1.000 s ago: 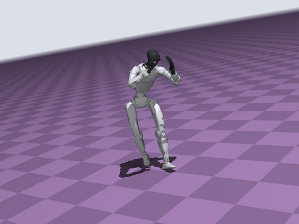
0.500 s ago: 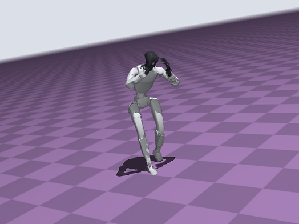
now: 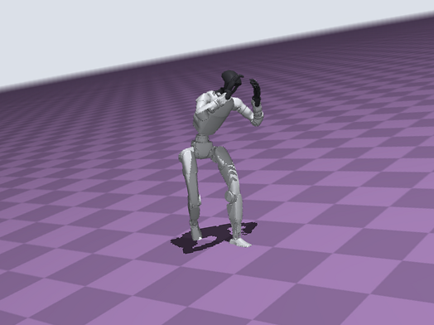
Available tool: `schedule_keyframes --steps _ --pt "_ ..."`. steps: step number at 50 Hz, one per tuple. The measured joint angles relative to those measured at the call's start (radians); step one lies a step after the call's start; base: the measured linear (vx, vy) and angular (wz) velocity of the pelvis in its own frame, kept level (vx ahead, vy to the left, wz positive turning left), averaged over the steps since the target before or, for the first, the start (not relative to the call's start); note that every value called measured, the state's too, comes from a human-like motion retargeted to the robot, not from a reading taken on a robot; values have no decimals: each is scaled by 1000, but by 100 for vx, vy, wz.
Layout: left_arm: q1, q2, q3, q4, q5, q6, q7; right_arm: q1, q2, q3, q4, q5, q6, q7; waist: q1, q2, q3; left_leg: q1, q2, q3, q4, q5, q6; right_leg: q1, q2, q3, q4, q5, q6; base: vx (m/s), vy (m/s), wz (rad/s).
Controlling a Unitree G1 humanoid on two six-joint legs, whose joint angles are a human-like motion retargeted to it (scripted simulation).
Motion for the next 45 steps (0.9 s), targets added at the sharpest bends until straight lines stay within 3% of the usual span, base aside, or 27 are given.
schedule_keyframes --steps 2,3,5,7,10,13,15,18,20,22,25,28,32,35,38,40,43,45 --pt "-5 -33 -10 -5 2 -5 2 -9 -29 8 -5 -10 12 8 -10 11 0 -32 -33 -32 101 -48 11 -157 -85 -19 243 117 33 87 19 107" --pt "-8 -46 -14 -8 -1 -7 6 -15 -43 13 -7 -20 19 9 -21 22 0 -38 -52 -49 133 -74 15 -222 -138 -39 332 115 17 86 20 137" --pt "-13 -61 -22 -10 -3 -10 12 -28 -67 23 -9 -38 29 6 -63 53 0 -38 -98 -93 173 -119 20 -328 -232 -75 428 30 -50 84 18 170" --pt "-18 -65 -32 -11 9 -10 14 -39 -80 27 -9 -46 32 4 -120 86 0 -35 -141 -143 200 -141 16 -418 -240 -50 378 -25 -52 81 12 195" --pt "-51 -76 -68 -6 33 -20 23 -77 -96 52 8 -69 51 7 -195 98 0 -15 -217 -191 188 -157 29 -527 -229 22 135 -16 19 79 2 169" --pt "-57 -78 -81 6 68 -31 12 -80 -98 60 13 -85 53 8 -263 86 0 42 -279 -211 215 -220 13 -516 -260 -8 -253 25 74 87 -12 151" --pt "-51 -82 -89 17 82 -40 8 -79 -96 65 15 -91 54 4 -296 80 0 65 -288 -240 274 -278 -15 -491 -226 -45 -538 45 79 88 -42 130" --pt "-36 -96 -106 25 80 -43 13 -82 -109 85 23 -111 73 1 -341 87 0 109 -301 -307 383 -343 -25 -459 -147 56 -752 57 79 93 -47 125" --pt "-14 -94 -98 26 60 -37 20 -92 -135 90 34 -134 98 1 -373 97 0 123 -325 -342 488 -326 -21 -411 -123 143 -782 129 79 97 -18 105" --pt "21 -79 -66 7 33 -23 16 -82 -111 91 10 -33 53 -3 -403 109 0 75 -349 -315 647 -197 -18 -399 -168 151 -692 150 79 95 16 72" --pt "61 -39 -29 -16 19 -2 20 -78 -84 76 13 -5 30 13 -430 98 0 -50 -347 -254 871 55 -25 -451 -223 141 -416 44 69 91 4 28" --pt "82 -21 -11 -24 6 -2 27 -53 -55 57 12 6 27 26 -410 56 0 -154 -348 -241 959 9 -21 -431 -216 138 -264 -54 69 88 -18 -7" --pt "78 -22 -1 -31 -12 -4 24 -37 -51 40 -4 -7 32 4 -350 6 0 -252 -242 -160 762 -49 41 -347 -207 102 -225 -142 16 83 -14 1" --pt "66 -26 -2 -29 -31 -7 16 -44 -59 43 -10 -41 44 -23 -287 -11 0 -236 -132 -38 388 -55 69 -269 -183 72 -258 -168 14 83 -4 -14" --pt "72 -29 -10 -16 -52 -14 10 -34 -60 50 -10 -75 57 -48 -219 7 0 -96 -70 120 -119 -25 25 -174 -135 68 -281 -176 39 90 10 -32" --pt "82 -31 -15 -11 -63 -13 8 -10 -57 43 -13 -78 55 -59 -186 46 0 -5 -59 152 -343 43 -9 -126 -101 62 -239 -178 15 93 25 -8" --pt "67 -45 -33 -12 -71 -4 19 7 -69 41 -15 -86 62 -53 -196 86 0 40 -92 119 -371 115 77 -225 -142 54 41 -29 -25 83 32 73" --pt "43 -62 -48 -13 -80 -8 31 -1 -85 49 -12 -99 81 -32 -233 89 0 5 -146 79 -269 82 131 -365 -197 100 256 159 41 78 27 150"
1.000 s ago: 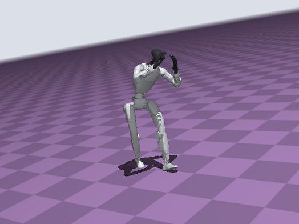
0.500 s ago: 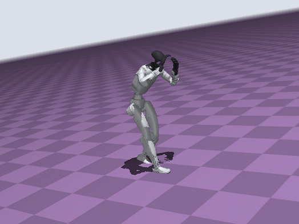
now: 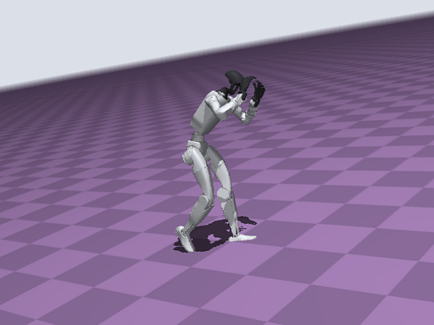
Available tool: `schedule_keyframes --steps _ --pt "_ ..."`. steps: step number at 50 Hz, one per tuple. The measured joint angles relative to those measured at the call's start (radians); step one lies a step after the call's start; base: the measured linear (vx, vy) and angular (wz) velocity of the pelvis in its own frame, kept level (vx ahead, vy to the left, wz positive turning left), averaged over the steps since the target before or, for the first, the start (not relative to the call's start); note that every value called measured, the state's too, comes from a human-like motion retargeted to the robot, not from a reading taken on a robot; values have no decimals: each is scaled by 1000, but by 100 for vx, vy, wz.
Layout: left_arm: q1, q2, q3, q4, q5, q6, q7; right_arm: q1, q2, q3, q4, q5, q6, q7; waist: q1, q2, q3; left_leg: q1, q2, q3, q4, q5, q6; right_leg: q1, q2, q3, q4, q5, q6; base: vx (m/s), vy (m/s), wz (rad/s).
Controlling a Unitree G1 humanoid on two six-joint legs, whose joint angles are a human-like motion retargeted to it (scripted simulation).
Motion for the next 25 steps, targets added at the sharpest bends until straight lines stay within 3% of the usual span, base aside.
schedule_keyframes --steps 2,6,9,11,13,16,18,20,22,25 --pt "-17 -20 -12 2 -6 -5 -1 -6 -13 3 0 -12 16 19 -43 27 0 -43 -34 -43 134 -68 -10 -115 -25 43 124 44 29 80 24 166" --pt "-10 -68 -23 18 71 -1 -54 29 -13 -10 -11 -24 0 28 -127 138 0 -47 -63 -114 316 -200 -67 -229 -13 83 74 -83 -48 83 26 160" --pt "-8 -92 -28 18 108 0 -71 45 -12 -24 -16 -17 -11 23 -188 178 0 9 -114 -148 326 -231 -95 -250 37 147 -200 -103 -38 80 18 145" --pt "-16 -108 -38 24 132 -4 -69 48 -20 -24 -16 -11 -13 20 -237 181 0 72 -171 -173 304 -239 -116 -212 17 115 -464 -100 -19 83 13 165" --pt "-22 -121 -50 32 153 -9 -64 51 -28 -21 -14 -2 -15 18 -291 165 0 152 -241 -199 284 -252 -132 -151 -24 20 -720 -118 19 88 2 168" --pt "-15 -117 -60 44 169 -8 -60 51 -16 -19 -10 25 -17 29 -320 119 0 199 -255 -204 429 -301 -179 -82 57 6 -941 -142 38 89 -35 86" --pt "-10 -106 -54 44 135 -5 -49 39 -3 -14 -4 49 -6 35 -319 81 0 186 -272 -189 582 -257 -202 -27 89 98 -989 -68 38 88 -11 33" --pt "-26 -89 -50 42 127 -6 -45 -10 -10 3 3 53 -1 44 -331 63 0 90 -307 -92 760 -82 -208 -19 -1 153 -960 -26 38 81 59 37" --pt "-16 -52 -12 34 93 3 -36 -33 3 -6 3 75 -19 32 -343 62 0 -22 -255 -11 944 48 -208 -71 -49 161 -772 -117 36 78 45 20" --pt "-1 -20 11 19 78 2 -27 -36 36 -21 5 77 -25 27 -321 55 0 -203 -114 -36 1126 -12 -208 -96 8 124 -610 -182 38 73 -13 -15"
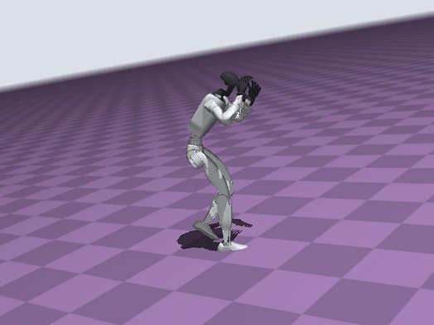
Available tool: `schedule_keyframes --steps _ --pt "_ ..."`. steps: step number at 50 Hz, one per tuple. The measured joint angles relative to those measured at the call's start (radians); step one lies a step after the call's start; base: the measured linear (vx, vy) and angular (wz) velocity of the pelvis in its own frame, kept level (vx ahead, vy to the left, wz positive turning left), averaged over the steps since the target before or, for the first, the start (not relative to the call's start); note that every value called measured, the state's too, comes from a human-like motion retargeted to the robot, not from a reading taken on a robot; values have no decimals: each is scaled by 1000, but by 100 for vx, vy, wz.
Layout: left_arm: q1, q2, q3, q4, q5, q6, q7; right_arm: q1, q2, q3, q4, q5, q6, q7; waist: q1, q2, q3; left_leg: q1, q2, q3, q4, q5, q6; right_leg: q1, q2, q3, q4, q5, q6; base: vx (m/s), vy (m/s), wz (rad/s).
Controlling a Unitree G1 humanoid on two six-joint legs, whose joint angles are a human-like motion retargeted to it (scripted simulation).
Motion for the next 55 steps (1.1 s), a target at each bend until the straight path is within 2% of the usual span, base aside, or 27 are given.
schedule_keyframes --steps 3,5,7,9,11,13,15,16,17,18,20,23,25,28,30,33,35,37,38,40,42,43,45,48,51,53,55 --pt "-17 -22 -3 -5 1 -3 2 10 3 -13 -1 -17 -1 -18 48 -17 0 -75 97 -18 -155 -67 17 62 -21 23 -19 -38 -1 81 10 -8" --pt "-76 -62 -59 6 27 -16 7 -30 -15 25 22 -77 32 -9 81 -32 0 -107 133 11 -419 -57 56 61 -65 33 -42 -56 -20 76 26 17" --pt "-60 -61 -31 13 -27 -10 17 17 4 -10 11 -83 26 -52 123 -40 0 -32 181 1 -742 -61 70 125 -64 32 -41 -89 -33 82 25 -34" --pt "-74 -83 -65 25 -36 -24 34 4 -9 7 23 -121 49 -48 191 -37 0 47 220 -18 -1067 -42 63 156 -61 46 -38 -118 -27 87 37 -87" --pt "-59 -68 -59 33 -73 -27 37 24 -3 -8 20 -126 47 -61 232 -33 0 137 259 -8 -1221 3 52 205 -67 42 8 -158 -53 90 47 -59" --pt "-41 -42 -44 27 -116 -25 32 48 3 -36 10 -130 44 -65 242 -29 0 199 274 55 -1234 75 57 210 -100 8 137 -179 -127 86 52 12" --pt "-77 -64 -83 30 -99 -34 36 21 -35 -20 19 -167 70 -28 245 -9 0 203 245 85 -1200 105 72 118 -160 -25 356 -131 -210 80 55 74" --pt "-107 -82 -107 39 -74 -36 42 1 -58 -5 27 -184 86 -6 235 -1 0 187 209 69 -1166 87 87 51 -182 -8 468 -75 -225 77 53 134" --pt "-125 -91 -116 45 -60 -34 44 -5 -73 -2 28 -190 92 5 216 6 0 178 173 50 -1124 61 99 -2 -186 23 568 -28 -224 79 49 178" --pt "-120 -81 -95 48 -65 -24 40 16 -71 -24 18 -172 82 -5 182 10 0 181 139 26 -1065 19 108 -28 -155 80 645 -1 -195 82 44 189" --pt "-138 -87 -122 62 56 -14 17 8 -89 -8 22 -203 88 51 131 50 0 140 106 -5 -927 -65 103 -98 -46 166 724 -18 -124 84 38 165" --pt "-146 -81 -108 69 150 -1 -12 20 -95 -22 15 -215 77 58 117 102 0 171 99 2 -832 -156 78 -175 -49 68 652 -81 -183 84 31 51" --pt "-163 -77 -103 62 167 2 -18 21 -101 -38 8 -212 74 48 109 116 0 219 69 14 -847 -182 80 -202 -64 -9 492 -78 -184 82 26 34" --pt "-189 -73 -123 70 219 1 -21 18 -119 -33 7 -193 61 47 41 122 0 326 -15 2 -888 -216 79 -144 -60 -88 105 21 -80 86 20 91" --pt "-202 -78 -138 74 223 -7 -13 19 -134 -30 8 -181 58 42 -11 106 0 420 -87 -14 -925 -245 69 -84 -92 -194 -144 49 -2 94 4 98" --pt "-204 -71 -150 85 213 -13 -9 27 -143 -37 6 -162 52 47 -34 76 0 513 -103 -6 -886 -305 31 -28 -45 -331 -338 14 0 90 -26 26" --pt "-212 -78 -164 87 166 -10 18 27 -155 -37 8 -155 73 48 -26 43 0 576 -150 -8 -888 -285 61 19 -37 -306 -385 49 0 92 -9 4" --pt "-212 -62 -163 87 154 -1 4 20 -166 -36 -2 -149 80 57 -51 17 0 542 -179 16 -717 -198 76 65 -108 -262 -366 109 -6 97 21 37" --pt "-211 -49 -159 83 152 4 -7 9 -171 -34 -7 -147 76 60 -64 13 0 479 -172 35 -578 -120 78 59 -147 -251 -316 125 -25 92 18 15" --pt "-214 -15 -158 71 142 9 -4 -24 -180 -28 -7 -143 68 52 -47 23 0 308 -88 68 -285 -3 68 -7 -156 -226 -149 97 -55 86 2 -54" --pt "-223 22 -174 64 120 -1 14 -48 -172 -15 2 -143 69 38 -19 9 0 170 -16 81 -114 -12 99 -50 -144 -184 -8 27 -31 81 -7 -102" --pt "-242 62 -193 69 93 -20 9 -70 -142 9 17 -145 71 35 -12 -18 0 103 8 84 -77 -37 116 -62 -136 -160 30 -2 -26 76 -7 -111" --pt "-254 100 -207 79 65 -36 -4 -96 -114 28 35 -148 72 26 19 -53 0 4 25 55 -104 -55 117 -55 -114 -122 61 -46 -45 75 -6 -125" --pt "-246 107 -203 76 46 -34 -23 -95 -111 29 39 -155 70 13 100 -64 0 -50 42 -25 -371 -34 79 -17 -58 -82 71 -92 -75 76 -1 -143" --pt "-246 123 -214 83 5 -43 -29 -97 -91 47 51 -167 73 -8 191 -59 0 34 118 -28 -828 -9 78 44 18 -45 82 -141 -78 81 10 -176" --pt "-238 123 -225 92 -20 -52 -26 -84 -78 54 59 -166 68 -31 259 -41 0 142 164 -50 -1132 22 42 107 76 -15 99 -179 -83 88 24 -205" --pt "-234 117 -231 94 -37 -57 -28 -66 -75 44 58 -157 57 -47 303 -15 0 220 185 -126 -1282 48 5 151 110 1 151 -212 -107 86 34 -143"
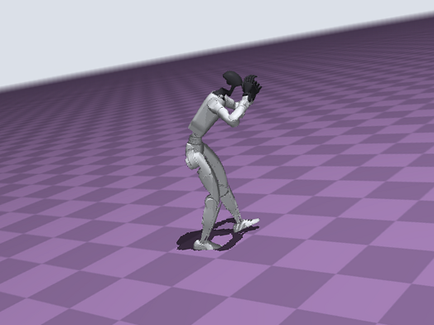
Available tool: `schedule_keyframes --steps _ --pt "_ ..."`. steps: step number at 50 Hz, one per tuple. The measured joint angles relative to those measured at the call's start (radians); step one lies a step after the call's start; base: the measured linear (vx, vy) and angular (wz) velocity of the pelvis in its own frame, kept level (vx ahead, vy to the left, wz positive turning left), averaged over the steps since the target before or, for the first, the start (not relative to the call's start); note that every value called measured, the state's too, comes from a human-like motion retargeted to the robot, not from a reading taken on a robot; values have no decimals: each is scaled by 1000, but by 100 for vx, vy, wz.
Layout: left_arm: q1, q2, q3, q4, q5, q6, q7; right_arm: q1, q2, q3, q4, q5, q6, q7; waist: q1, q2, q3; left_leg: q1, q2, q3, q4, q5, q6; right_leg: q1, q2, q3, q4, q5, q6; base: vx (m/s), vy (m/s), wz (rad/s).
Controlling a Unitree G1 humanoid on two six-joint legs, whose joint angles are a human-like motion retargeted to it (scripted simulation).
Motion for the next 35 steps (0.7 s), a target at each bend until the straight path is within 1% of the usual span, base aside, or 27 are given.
schedule_keyframes --steps 2,3,5,6,7,8,9,10,12,14,15,16,18,20,21,23,25,26,27,28,29,30,32,33,34,35 --pt "-15 -22 -13 2 -21 -2 4 16 -13 -12 -2 5 -2 -3 7 22 0 48 -15 -41 -22 53 12 -29 -14 -18 157 9 -44 78 40 -50" --pt "-29 -35 -21 4 -31 -2 10 20 -23 -16 -3 4 0 -1 3 30 0 59 -28 -40 -12 79 33 -71 -38 -37 268 49 -62 75 40 0" --pt "-52 -75 -28 7 -27 9 32 30 -49 -23 -10 -10 16 13 -17 41 0 72 -69 -30 26 92 91 -179 -122 -82 494 209 -77 73 38 34" --pt "-68 -83 -34 7 -39 5 34 29 -58 -19 -10 -15 24 22 -33 41 0 71 -90 -29 53 68 112 -238 -159 -89 574 282 -69 71 34 58" --pt "-79 -90 -34 9 -34 4 28 30 -65 -20 -15 -22 27 35 -55 48 0 55 -106 -29 117 24 118 -291 -184 -94 640 327 -58 72 30 82" --pt "-80 -95 -25 14 6 9 5 39 -70 -30 -27 -29 20 53 -89 67 0 7 -109 -30 256 -61 94 -330 -188 -96 677 321 -38 74 28 75" --pt "-81 -100 -21 15 24 12 -5 42 -73 -36 -35 -34 19 59 -106 82 0 -10 -112 -27 324 -107 83 -367 -179 -89 678 303 -22 73 26 48" --pt "-82 -106 -20 13 31 13 -8 43 -76 -39 -39 -38 21 59 -116 94 0 -10 -114 -22 357 -134 78 -404 -163 -78 660 280 -8 72 25 -3" --pt "-84 -112 -18 12 47 10 -13 38 -76 -36 -43 -44 24 52 -131 107 0 11 -125 10 390 -177 72 -439 -183 -103 535 247 -3 72 25 -32" --pt "-86 -111 -20 11 64 4 -16 31 -74 -29 -42 -45 24 45 -155 112 0 52 -147 40 392 -214 70 -426 -220 -167 327 225 8 75 22 -25" --pt "-87 -109 -22 11 74 1 -16 28 -73 -25 -40 -45 23 42 -172 114 0 77 -163 52 386 -231 69 -405 -237 -205 200 218 23 83 17 3" --pt "-42 -99 20 1 78 13 -2 70 -58 -58 -55 -44 10 20 -210 114 0 133 -181 52 387 -252 71 -340 -247 -249 54 215 50 88 11 13" --pt "-4 -77 51 -18 93 21 9 109 -42 -88 -71 -41 -1 9 -259 101 0 209 -208 66 386 -291 55 -255 -245 -326 -228 214 99 85 -7 -1" --pt "-17 -57 25 -24 113 15 9 103 -39 -73 -66 -34 5 32 -268 72 0 239 -210 106 417 -334 22 -229 -207 -379 -429 207 107 75 -28 -53" --pt "-11 -44 37 -24 113 23 15 112 -30 -87 -70 -29 2 27 -273 61 0 256 -211 128 457 -350 34 -201 -199 -393 -467 215 107 80 -18 -76" --pt "26 -17 69 -40 111 52 17 151 -9 -126 -91 -7 -10 13 -284 38 0 278 -206 167 583 -355 69 -129 -195 -398 -512 258 107 91 4 -75" --pt "41 5 77 -60 79 65 14 158 3 -134 -96 0 -3 17 -305 5 0 238 -227 174 745 -246 96 -86 -239 -361 -511 324 106 87 15 -51" --pt "33 21 74 -60 61 62 15 135 10 -118 -88 -5 3 18 -305 -6 0 169 -218 169 858 -151 91 -107 -248 -335 -467 328 81 80 10 -77" --pt "30 37 75 -58 51 58 17 119 17 -108 -82 -6 1 14 -303 -13 0 100 -203 161 970 -69 69 -131 -252 -308 -408 318 60 78 6 -120" --pt "39 54 86 -54 59 55 23 118 23 -111 -82 2 -15 1 -295 -13 0 29 -175 149 1083 -12 14 -159 -246 -281 -318 279 48 78 4 -136" --pt "41 58 90 -54 49 52 32 114 27 -110 -78 8 -17 -3 -283 -21 0 -31 -173 122 1146 4 14 -177 -239 -251 -259 256 54 77 -1 -144" --pt "41 55 91 -56 31 49 42 109 31 -107 -73 12 -12 -3 -269 -34 0 -87 -184 87 1185 -1 42 -188 -231 -219 -216 241 69 71 -4 -129" --pt "13 45 51 -43 43 26 26 65 35 -55 -45 15 1 15 -244 -68 0 -188 -178 71 1174 -44 49 -199 -220 -162 -194 227 101 68 -3 -127" --pt "9 44 38 -29 63 16 10 50 43 -31 -32 12 0 20 -225 -81 0 -216 -159 65 1141 -64 24 -188 -203 -138 -191 213 105 69 -2 -147" --pt "4 38 34 -23 61 11 3 40 50 -20 -23 13 1 19 -203 -91 0 -236 -155 48 1070 -72 33 -178 -186 -113 -198 208 105 68 -1 -156" --pt "-1 29 34 -20 47 8 2 33 57 -15 -16 15 4 15 -179 -102 0 -254 -157 25 979 -74 59 -170 -169 -89 -210 207 103 67 1 -156"
